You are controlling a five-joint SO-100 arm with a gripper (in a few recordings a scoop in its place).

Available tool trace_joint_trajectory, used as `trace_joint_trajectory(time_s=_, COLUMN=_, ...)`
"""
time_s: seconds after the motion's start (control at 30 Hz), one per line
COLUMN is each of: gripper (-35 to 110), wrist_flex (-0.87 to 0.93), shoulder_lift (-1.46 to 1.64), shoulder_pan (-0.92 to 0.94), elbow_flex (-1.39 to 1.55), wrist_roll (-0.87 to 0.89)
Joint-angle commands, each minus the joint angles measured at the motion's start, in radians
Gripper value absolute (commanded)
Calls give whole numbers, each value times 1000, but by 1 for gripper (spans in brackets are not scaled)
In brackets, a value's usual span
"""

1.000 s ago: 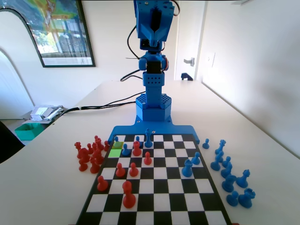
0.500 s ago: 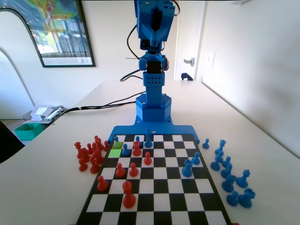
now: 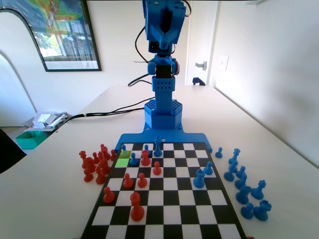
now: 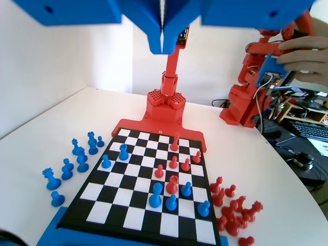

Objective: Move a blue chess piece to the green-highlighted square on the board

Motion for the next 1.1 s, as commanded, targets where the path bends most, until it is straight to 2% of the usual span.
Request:
trace_joint_trajectory(time_s=0.0, gripper=1, wrist_flex=26, shoulder_lift=-74, shoulder_pan=-8, elbow_flex=-132, wrist_roll=15)
trace_joint_trajectory(time_s=0.17, gripper=1, wrist_flex=146, shoulder_lift=-261, shoulder_pan=-57, elbow_flex=-310, wrist_roll=87)
trace_joint_trajectory(time_s=0.3, gripper=1, wrist_flex=138, shoulder_lift=-388, shoulder_pan=-87, elbow_flex=-356, wrist_roll=179)
trace_joint_trajectory(time_s=0.8, gripper=1, wrist_flex=-89, shoulder_lift=-874, shoulder_pan=-219, elbow_flex=-318, wrist_roll=535)
trace_joint_trajectory(time_s=1.07, gripper=1, wrist_flex=-327, shoulder_lift=-1028, shoulder_pan=-284, elbow_flex=-179, wrist_roll=667)
